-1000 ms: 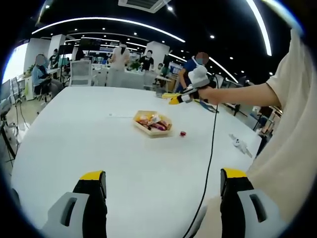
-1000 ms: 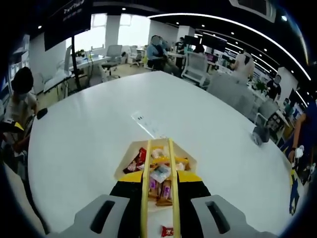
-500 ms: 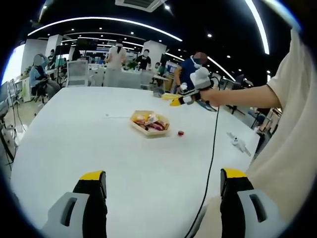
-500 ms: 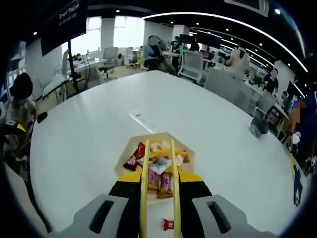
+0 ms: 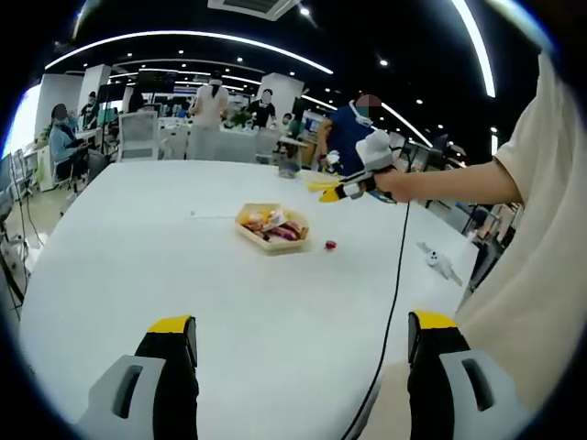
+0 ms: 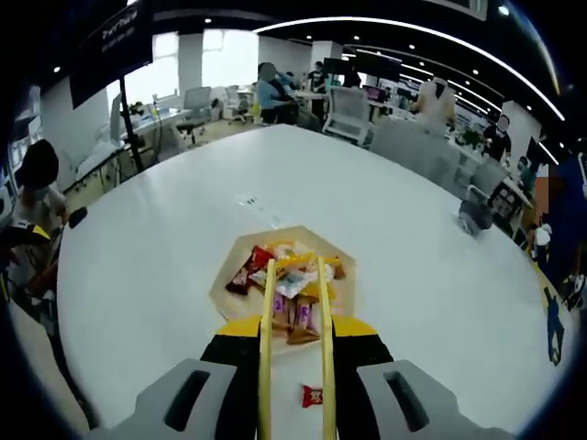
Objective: Place the target food into the container with the food tongs after gripping and lifting it, then release it inside without dropping or visibly crushing the food.
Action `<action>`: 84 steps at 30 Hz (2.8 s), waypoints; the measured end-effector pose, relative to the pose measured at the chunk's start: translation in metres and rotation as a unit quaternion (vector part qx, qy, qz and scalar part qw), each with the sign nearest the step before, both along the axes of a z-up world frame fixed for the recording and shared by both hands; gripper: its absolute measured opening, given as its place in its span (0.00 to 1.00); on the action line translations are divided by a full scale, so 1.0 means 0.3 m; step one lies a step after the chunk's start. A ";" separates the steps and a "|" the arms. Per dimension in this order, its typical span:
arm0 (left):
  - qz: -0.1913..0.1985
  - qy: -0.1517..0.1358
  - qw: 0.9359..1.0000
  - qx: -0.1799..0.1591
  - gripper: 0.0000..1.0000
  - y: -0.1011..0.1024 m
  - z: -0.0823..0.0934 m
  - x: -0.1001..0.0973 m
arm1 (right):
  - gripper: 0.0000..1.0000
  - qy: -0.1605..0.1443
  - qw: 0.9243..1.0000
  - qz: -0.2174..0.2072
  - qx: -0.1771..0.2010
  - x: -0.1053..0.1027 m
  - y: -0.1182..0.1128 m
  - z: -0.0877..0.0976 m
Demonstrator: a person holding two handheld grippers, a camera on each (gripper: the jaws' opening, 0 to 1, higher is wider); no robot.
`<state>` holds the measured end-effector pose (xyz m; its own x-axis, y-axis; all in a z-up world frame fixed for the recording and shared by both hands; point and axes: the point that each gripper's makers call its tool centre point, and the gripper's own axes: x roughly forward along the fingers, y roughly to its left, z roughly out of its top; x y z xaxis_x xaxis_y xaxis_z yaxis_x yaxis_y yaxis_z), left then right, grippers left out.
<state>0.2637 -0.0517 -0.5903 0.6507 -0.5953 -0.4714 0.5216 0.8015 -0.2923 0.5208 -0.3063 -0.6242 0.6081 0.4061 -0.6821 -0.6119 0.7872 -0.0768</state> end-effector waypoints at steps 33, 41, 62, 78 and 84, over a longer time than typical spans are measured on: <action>-0.019 0.011 1.000 0.002 0.96 -0.042 -0.020 -0.002 | 0.26 0.034 0.998 -0.044 0.001 -0.113 -0.149 -0.094; -0.023 0.014 1.000 0.005 0.96 -0.048 -0.023 -0.001 | 0.26 0.042 0.998 -0.050 -0.004 -0.138 -0.177 -0.123; -0.032 0.018 0.999 0.008 0.96 -0.069 -0.026 0.006 | 0.27 0.071 0.995 -0.064 -0.006 -0.207 -0.227 -0.196; -0.037 0.023 0.999 0.010 0.96 -0.077 -0.035 0.012 | 0.27 0.097 0.993 -0.071 -0.006 -0.251 -0.233 -0.257; -0.037 0.025 0.999 0.011 0.96 -0.077 -0.039 0.013 | 0.27 0.110 0.991 -0.073 -0.005 -0.264 -0.232 -0.283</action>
<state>0.2675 -0.0747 -0.6019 0.5797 -0.6301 -0.5166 0.5652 0.7676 -0.3021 0.4416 -0.3760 -0.7091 0.4964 0.3169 -0.8082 -0.4936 0.8689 0.0375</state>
